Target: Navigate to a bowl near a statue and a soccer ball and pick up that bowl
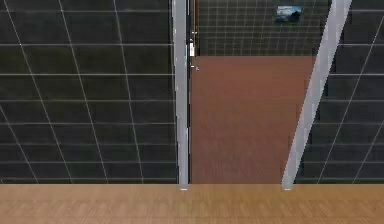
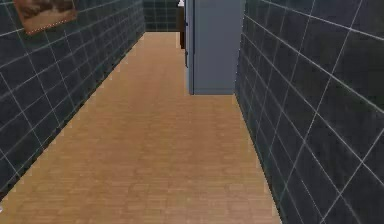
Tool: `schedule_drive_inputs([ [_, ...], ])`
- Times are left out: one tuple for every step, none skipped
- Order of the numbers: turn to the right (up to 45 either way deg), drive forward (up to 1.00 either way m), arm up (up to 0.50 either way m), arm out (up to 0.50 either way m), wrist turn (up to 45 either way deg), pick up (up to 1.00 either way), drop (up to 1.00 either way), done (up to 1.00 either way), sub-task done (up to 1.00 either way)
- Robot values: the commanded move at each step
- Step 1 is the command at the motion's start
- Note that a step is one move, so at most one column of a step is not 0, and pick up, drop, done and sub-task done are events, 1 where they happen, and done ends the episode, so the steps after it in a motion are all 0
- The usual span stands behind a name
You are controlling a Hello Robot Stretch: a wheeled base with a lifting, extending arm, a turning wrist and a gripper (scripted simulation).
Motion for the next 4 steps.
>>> schedule_drive_inputs([
  [12.0,0.00,0.00,0.00,0.0,0.00,0.00,0.00,0.00],
  [0.0,1.00,0.00,0.00,0.0,0.00,0.00,0.00,0.00],
  [6.0,0.00,0.00,0.00,0.0,0.00,0.00,0.00,0.00],
  [3.0,0.00,0.00,0.00,0.0,0.00,0.00,0.00,0.00],
])
